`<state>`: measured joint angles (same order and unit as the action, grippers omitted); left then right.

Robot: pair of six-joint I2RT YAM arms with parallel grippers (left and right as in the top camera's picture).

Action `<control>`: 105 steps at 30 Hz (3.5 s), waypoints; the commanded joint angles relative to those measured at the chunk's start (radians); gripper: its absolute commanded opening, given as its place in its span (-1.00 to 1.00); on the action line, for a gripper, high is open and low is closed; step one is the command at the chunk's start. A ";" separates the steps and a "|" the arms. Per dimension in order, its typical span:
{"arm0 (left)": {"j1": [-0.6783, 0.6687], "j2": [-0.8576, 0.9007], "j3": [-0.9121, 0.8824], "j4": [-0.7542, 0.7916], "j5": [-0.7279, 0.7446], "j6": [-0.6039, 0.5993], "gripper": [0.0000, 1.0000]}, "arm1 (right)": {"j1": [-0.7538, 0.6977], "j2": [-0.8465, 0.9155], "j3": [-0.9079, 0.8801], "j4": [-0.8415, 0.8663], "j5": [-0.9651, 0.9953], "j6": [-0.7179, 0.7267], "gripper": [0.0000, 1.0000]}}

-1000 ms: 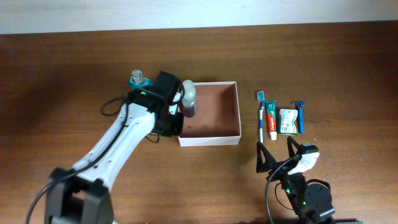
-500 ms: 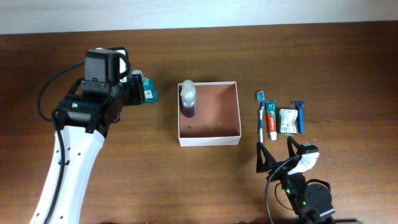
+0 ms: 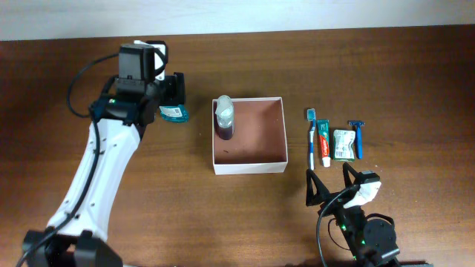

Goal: Pack container
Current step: 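Move left gripper to the Listerine bottle and grasp its cap, then carry Listerine bottle with left gripper and lower it into box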

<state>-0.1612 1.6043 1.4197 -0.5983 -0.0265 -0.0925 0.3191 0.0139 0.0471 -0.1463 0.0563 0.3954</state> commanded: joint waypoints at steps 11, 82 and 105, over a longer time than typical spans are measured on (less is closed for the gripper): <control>0.035 0.133 0.008 0.029 0.001 0.108 0.55 | -0.006 -0.008 -0.009 0.001 0.016 -0.002 0.96; 0.042 0.153 0.006 0.041 0.003 0.109 -0.79 | -0.006 -0.008 -0.009 0.001 0.016 -0.002 0.97; 0.042 -0.233 0.006 -0.242 0.208 0.220 -0.82 | -0.006 -0.008 -0.009 0.001 0.016 -0.002 0.97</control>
<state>-0.1234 1.4437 1.4174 -0.8299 0.0349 0.0437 0.3191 0.0139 0.0471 -0.1459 0.0563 0.3958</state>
